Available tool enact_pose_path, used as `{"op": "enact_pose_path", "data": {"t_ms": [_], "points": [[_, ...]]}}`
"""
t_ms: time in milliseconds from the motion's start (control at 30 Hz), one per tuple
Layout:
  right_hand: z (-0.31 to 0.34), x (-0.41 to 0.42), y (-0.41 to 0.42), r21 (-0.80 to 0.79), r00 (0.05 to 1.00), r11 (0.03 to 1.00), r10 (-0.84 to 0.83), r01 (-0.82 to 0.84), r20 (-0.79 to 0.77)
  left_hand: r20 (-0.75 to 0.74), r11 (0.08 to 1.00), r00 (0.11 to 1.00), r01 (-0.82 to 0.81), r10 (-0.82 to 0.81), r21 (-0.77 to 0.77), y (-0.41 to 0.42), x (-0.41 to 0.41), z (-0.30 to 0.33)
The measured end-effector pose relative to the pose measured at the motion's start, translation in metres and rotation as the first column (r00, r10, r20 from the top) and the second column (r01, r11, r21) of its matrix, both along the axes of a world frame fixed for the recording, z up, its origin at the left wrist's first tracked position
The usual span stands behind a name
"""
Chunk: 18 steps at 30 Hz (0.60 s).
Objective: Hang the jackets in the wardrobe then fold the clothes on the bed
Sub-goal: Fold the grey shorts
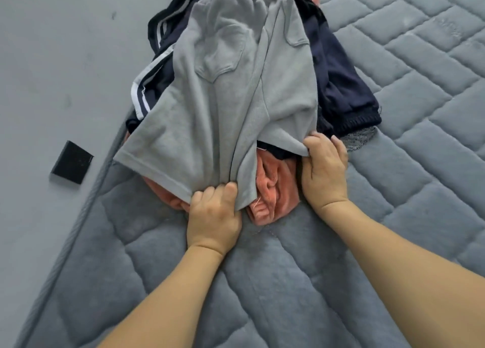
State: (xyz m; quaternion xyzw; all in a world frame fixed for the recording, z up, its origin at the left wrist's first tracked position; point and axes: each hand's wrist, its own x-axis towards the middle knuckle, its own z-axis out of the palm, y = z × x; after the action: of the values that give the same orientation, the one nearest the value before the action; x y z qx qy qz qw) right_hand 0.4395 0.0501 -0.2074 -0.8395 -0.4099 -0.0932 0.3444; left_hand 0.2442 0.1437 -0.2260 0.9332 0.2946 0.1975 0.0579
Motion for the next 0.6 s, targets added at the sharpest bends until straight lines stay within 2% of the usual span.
{"op": "enact_pose_path", "data": {"t_ms": [100, 167, 233, 300, 367, 433, 467, 500, 567, 600], "points": [[0.032, -0.029, -0.029, 0.139, 0.975, 0.987, 0.101, -0.074, -0.197, 0.01, 1.0, 1.0, 0.0, 0.0, -0.01, -0.001, -0.002, 0.009], [0.057, -0.054, -0.059, 0.126, 0.959, 0.987, 0.126, -0.096, -0.254, -0.112, 0.998, 0.993, -0.031, 0.025, -0.053, -0.007, -0.005, 0.023], [0.073, -0.071, -0.099, -0.04, 0.971, 0.992, 0.105, -0.116, -0.215, -0.309, 0.977, 0.95, -0.108, 0.046, -0.184, -0.025, -0.01, 0.036], [0.086, -0.085, -0.148, -0.236, 0.979, 0.956, 0.139, -0.172, -0.15, -0.474, 0.925, 0.88, -0.162, -0.022, -0.344, -0.058, -0.024, 0.045], [0.101, -0.1, -0.21, -0.389, 0.981, 0.901, 0.173, -0.192, -0.084, -0.56, 0.843, 0.816, -0.198, -0.141, -0.501, -0.107, -0.044, 0.06], [0.115, -0.113, -0.277, -0.523, 0.988, 0.843, 0.156, -0.128, 0.009, -0.609, 0.735, 0.742, -0.243, -0.279, -0.633, -0.171, -0.064, 0.078], [0.119, -0.119, -0.314, -0.617, 0.986, 0.782, 0.156, -0.088, 0.056, -0.615, 0.681, 0.706, -0.258, -0.352, -0.686, -0.207, -0.072, 0.087], [0.127, -0.126, -0.351, -0.767, 0.991, 0.636, 0.137, -0.092, -0.006, -0.605, 0.623, 0.67, -0.264, -0.431, -0.736, -0.247, -0.078, 0.095], [0.138, -0.14, -0.428, -0.956, 0.974, 0.2, -0.028, -0.214, -0.224, -0.568, 0.512, 0.56, -0.273, -0.604, -0.814, -0.336, -0.089, 0.116], [0.143, -0.146, -0.464, -0.955, 0.948, 0.01, -0.118, -0.298, -0.297, -0.552, 0.471, 0.463, -0.288, -0.693, -0.834, -0.379, -0.094, 0.128]]}}
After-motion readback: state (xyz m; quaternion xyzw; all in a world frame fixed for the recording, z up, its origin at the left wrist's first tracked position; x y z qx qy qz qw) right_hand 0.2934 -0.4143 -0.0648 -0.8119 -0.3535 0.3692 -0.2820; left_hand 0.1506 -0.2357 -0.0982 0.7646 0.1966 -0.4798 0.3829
